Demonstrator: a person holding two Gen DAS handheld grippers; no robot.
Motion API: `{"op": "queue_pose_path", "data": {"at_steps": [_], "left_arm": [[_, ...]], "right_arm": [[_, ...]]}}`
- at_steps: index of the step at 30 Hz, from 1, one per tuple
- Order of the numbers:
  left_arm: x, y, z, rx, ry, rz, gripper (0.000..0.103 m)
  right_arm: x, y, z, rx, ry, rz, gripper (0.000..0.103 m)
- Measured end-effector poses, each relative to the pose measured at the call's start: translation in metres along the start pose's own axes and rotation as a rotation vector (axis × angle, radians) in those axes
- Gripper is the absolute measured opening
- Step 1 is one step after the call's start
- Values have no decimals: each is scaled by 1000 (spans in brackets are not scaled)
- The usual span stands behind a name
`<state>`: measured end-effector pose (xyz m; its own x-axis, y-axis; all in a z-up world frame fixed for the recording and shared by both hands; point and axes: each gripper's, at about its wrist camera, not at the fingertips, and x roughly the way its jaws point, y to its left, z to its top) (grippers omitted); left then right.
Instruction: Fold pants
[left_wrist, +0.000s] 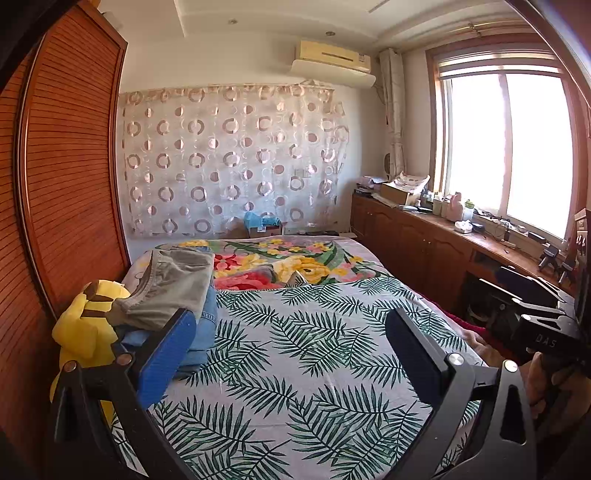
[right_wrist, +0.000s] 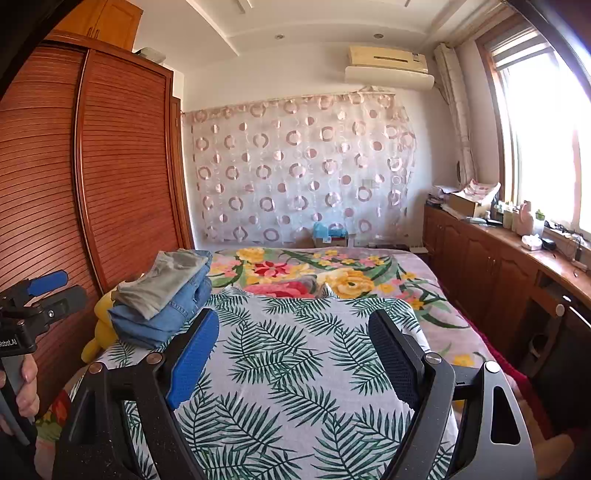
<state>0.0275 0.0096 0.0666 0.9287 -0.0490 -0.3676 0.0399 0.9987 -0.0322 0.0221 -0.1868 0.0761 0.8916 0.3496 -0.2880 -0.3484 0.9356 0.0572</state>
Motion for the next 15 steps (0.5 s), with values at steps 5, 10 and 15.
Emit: {"op": "queue_pose_path", "data": {"at_steps": [5,10,15], "left_arm": [[1,-1,-2,3,-1,0,102],[0,0,-1,1,-1,0,102],[1,-1,-3,1,-2,1,102]], "right_arm": [[0,-3,2,0,-2,-1,85],[0,-4,2,-2,-7,-1,85],[0,-5,2,-7,-13,-3,85]]}}
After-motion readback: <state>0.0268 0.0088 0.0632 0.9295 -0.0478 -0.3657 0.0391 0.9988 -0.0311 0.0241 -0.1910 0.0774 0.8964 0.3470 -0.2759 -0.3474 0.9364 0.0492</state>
